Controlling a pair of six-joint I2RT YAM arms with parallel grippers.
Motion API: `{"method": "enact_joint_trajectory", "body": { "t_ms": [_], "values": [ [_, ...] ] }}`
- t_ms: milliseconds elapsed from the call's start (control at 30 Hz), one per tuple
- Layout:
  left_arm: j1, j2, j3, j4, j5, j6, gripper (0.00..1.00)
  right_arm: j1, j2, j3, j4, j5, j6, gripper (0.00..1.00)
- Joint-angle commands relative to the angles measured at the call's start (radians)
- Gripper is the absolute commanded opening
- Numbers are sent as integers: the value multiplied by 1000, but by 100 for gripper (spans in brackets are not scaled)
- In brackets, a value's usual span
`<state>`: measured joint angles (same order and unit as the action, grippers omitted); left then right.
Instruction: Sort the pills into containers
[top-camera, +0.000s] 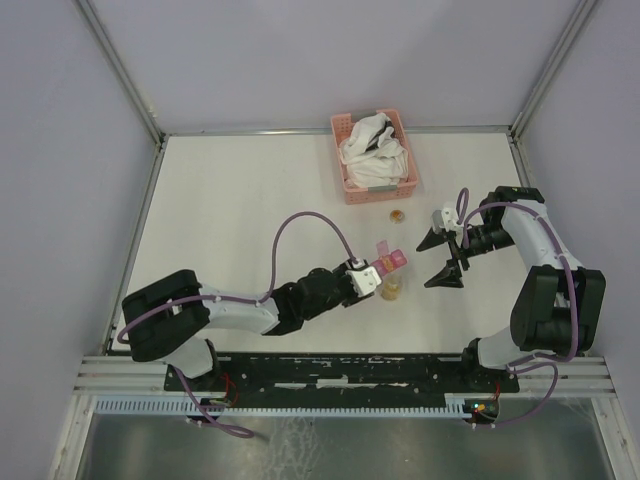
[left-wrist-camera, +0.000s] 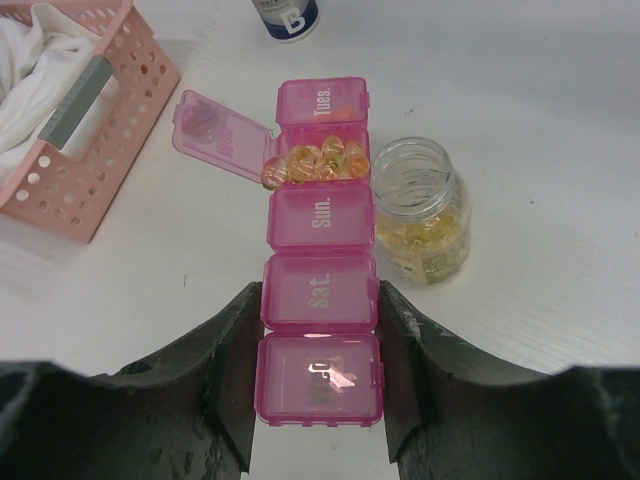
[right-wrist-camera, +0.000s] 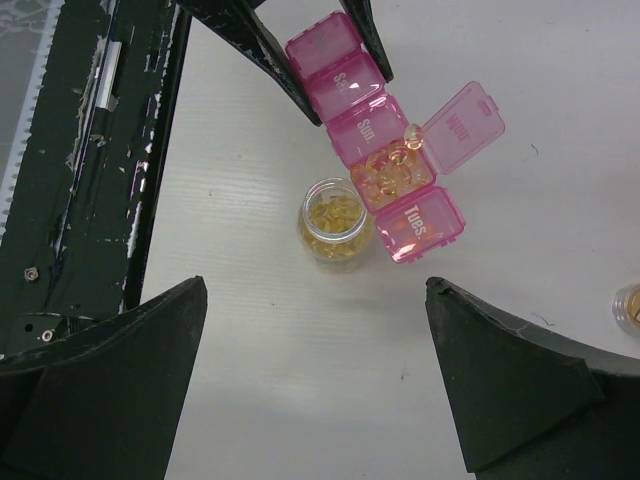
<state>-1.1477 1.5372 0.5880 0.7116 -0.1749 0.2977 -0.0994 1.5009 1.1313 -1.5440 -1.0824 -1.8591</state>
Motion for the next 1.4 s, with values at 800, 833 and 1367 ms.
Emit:
{"method": "enact_joint_trajectory", "body": {
  "t_ms": [800, 833, 1367],
  "values": [
    [-54, 19, 60, 25, -119, 130, 19, -6, 9, 43, -56, -35, -48, 99],
    [-55, 20, 60, 25, -122, 135, 19, -5, 9, 44, -57, -34, -48, 99],
    [-86, 37, 64, 38, -184, 193, 18, -6, 16, 48, -72, -36, -61, 99]
  ]
}}
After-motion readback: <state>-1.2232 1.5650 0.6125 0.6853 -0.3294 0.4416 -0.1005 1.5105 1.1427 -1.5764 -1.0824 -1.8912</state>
